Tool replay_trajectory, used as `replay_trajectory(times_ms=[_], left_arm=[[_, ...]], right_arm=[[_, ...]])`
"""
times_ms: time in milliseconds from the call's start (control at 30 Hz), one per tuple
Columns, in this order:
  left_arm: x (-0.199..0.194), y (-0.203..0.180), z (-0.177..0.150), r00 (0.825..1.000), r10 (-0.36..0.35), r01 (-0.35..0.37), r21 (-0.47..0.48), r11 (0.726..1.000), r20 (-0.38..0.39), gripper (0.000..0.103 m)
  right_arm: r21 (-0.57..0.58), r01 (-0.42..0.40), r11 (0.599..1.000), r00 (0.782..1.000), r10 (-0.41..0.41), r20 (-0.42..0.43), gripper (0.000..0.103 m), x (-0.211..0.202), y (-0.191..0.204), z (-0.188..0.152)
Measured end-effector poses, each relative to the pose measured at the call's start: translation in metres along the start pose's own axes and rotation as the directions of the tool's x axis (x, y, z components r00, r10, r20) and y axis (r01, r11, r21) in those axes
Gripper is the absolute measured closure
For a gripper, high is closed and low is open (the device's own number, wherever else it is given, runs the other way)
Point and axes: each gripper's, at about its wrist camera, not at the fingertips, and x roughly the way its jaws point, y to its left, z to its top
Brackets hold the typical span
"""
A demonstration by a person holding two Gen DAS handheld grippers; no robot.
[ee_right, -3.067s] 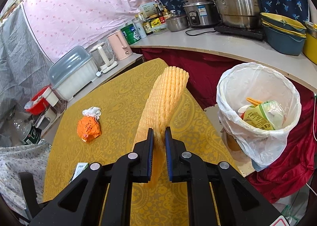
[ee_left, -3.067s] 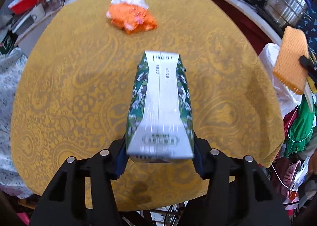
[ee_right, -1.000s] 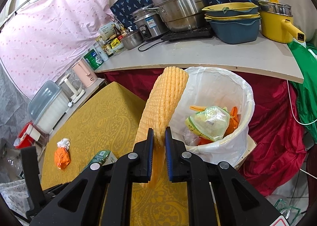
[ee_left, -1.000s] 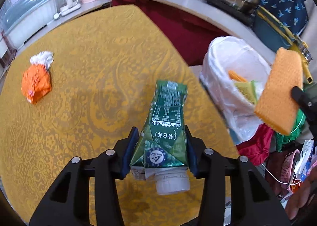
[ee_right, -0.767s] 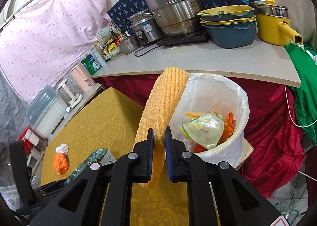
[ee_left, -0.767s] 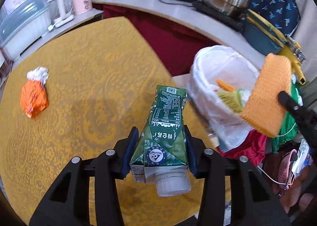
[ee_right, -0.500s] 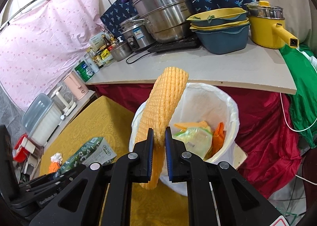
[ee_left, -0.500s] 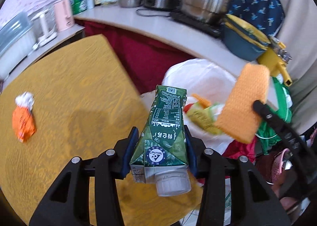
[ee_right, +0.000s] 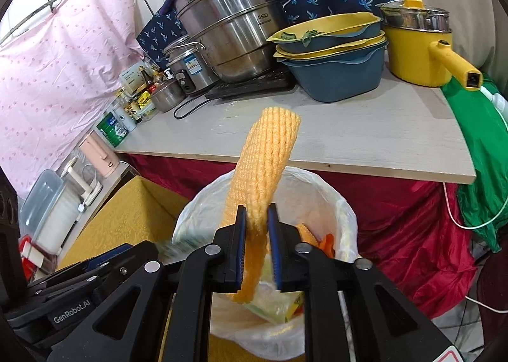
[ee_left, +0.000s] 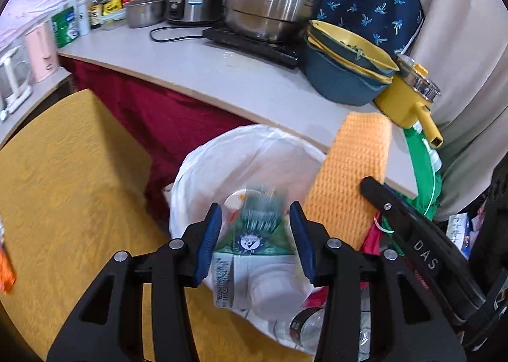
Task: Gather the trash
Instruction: 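Carry the foam net with the right tool while the left carries the carton over the bin, then open both tools to drop the foam net and green carton into the bin, then move both tools back to the table toward the orange bag and tissue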
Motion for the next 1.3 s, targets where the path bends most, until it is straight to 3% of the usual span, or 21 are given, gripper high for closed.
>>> replay_trajectory(times_ms=[100,233,400,733,867,1067,1300], left_arm=[[0.0,0.011,0.012,1.0,-0.002,0.003,-0.038,0.999,0.027,0.041],[-0.017,0.028,0.019,0.995,0.051,-0.045,-0.069,0.997,0.091,0.024],[-0.035,0.045,0.018,0.986,0.112,-0.1,-0.1,0.99,0.125,0.021],[-0.076,0.079,-0.001,0.973,0.169,-0.144,-0.164,0.976,0.154,0.019],[-0.097,0.096,-0.011,0.958,0.228,-0.194,-0.189,0.963,0.174,0.013],[-0.127,0.129,-0.024,0.941,0.283,-0.237,-0.235,0.943,0.186,0.013],[-0.16,0.175,-0.049,0.905,0.387,-0.327,-0.292,0.899,0.179,0.01]], right_arm=[[0.014,-0.023,1.0,1.0,0.023,0.001,0.07,0.009,0.003,0.01],[-0.004,-0.041,0.999,0.998,0.041,0.041,0.059,0.003,0.018,0.02],[-0.021,-0.062,0.998,0.996,0.063,0.064,0.056,-0.011,0.033,0.021],[-0.079,-0.094,0.992,0.991,0.101,0.09,0.05,-0.044,0.074,0.007],[-0.108,-0.117,0.987,0.988,0.126,0.087,0.046,-0.052,0.098,-0.001],[-0.155,-0.159,0.975,0.983,0.17,0.062,0.043,-0.054,0.14,-0.016],[-0.205,-0.219,0.954,0.974,0.227,0.012,0.042,-0.052,0.19,-0.039]])
